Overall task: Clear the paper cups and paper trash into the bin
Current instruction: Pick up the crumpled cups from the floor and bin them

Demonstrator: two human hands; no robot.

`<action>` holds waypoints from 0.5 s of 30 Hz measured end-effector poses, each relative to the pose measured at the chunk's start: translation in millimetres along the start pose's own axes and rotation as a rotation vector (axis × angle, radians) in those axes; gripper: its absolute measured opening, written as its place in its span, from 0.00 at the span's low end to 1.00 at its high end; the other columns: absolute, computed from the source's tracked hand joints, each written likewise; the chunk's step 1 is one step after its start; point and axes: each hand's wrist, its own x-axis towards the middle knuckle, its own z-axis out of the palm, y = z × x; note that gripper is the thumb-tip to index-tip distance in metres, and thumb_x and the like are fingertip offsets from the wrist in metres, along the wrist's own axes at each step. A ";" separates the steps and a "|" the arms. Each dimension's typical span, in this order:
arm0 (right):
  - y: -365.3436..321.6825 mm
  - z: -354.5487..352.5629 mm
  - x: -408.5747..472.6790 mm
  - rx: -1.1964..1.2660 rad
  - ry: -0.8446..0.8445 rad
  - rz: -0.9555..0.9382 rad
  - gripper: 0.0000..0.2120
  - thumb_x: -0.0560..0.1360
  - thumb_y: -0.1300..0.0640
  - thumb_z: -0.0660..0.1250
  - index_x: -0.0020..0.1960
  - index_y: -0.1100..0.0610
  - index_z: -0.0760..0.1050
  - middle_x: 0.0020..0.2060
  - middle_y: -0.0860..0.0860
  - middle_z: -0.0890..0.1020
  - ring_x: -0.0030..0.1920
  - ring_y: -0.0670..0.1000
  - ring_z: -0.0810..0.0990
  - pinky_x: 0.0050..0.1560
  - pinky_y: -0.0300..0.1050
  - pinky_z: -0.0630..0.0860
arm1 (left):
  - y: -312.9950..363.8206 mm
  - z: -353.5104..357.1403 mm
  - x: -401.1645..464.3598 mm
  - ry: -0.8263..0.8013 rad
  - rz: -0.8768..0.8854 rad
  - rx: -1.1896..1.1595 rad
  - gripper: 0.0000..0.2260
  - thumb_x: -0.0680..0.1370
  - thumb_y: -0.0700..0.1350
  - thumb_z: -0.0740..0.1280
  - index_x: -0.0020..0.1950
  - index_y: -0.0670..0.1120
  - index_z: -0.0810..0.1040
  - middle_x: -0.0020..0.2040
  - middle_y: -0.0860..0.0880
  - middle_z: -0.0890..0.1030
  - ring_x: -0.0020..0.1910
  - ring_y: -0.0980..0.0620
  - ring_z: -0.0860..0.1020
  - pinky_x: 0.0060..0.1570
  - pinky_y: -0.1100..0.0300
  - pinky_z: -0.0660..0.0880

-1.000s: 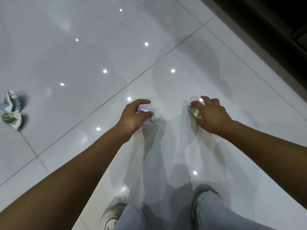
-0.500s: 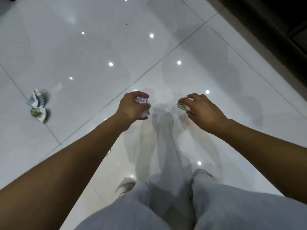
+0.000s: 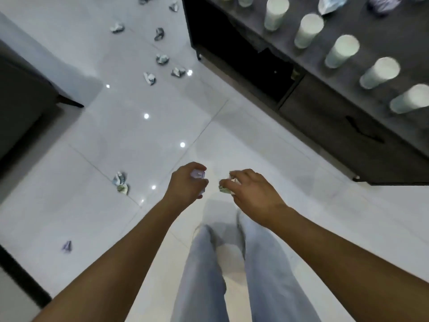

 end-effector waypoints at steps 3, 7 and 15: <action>-25.1 -58.0 -53.5 0.011 0.038 0.064 0.24 0.62 0.65 0.76 0.56 0.51 0.79 0.54 0.56 0.82 0.50 0.60 0.81 0.49 0.51 0.78 | 49.1 5.8 -64.8 -0.066 0.025 0.030 0.10 0.73 0.34 0.68 0.52 0.44 0.79 0.46 0.44 0.78 0.36 0.45 0.79 0.43 0.49 0.81; -47.5 -106.1 -119.1 -0.002 0.122 0.224 0.19 0.77 0.59 0.64 0.66 0.49 0.71 0.66 0.55 0.74 0.63 0.60 0.73 0.61 0.52 0.69 | 88.9 19.8 -130.3 -0.168 0.129 0.104 0.11 0.74 0.33 0.68 0.55 0.41 0.78 0.46 0.45 0.76 0.36 0.46 0.78 0.46 0.47 0.81; -100.1 -126.3 -280.2 0.095 0.337 0.688 0.18 0.79 0.55 0.62 0.69 0.48 0.68 0.67 0.53 0.72 0.63 0.57 0.71 0.61 0.48 0.69 | 109.4 66.6 -259.0 -0.433 0.361 0.387 0.11 0.74 0.34 0.67 0.55 0.42 0.78 0.47 0.46 0.75 0.33 0.50 0.77 0.38 0.58 0.81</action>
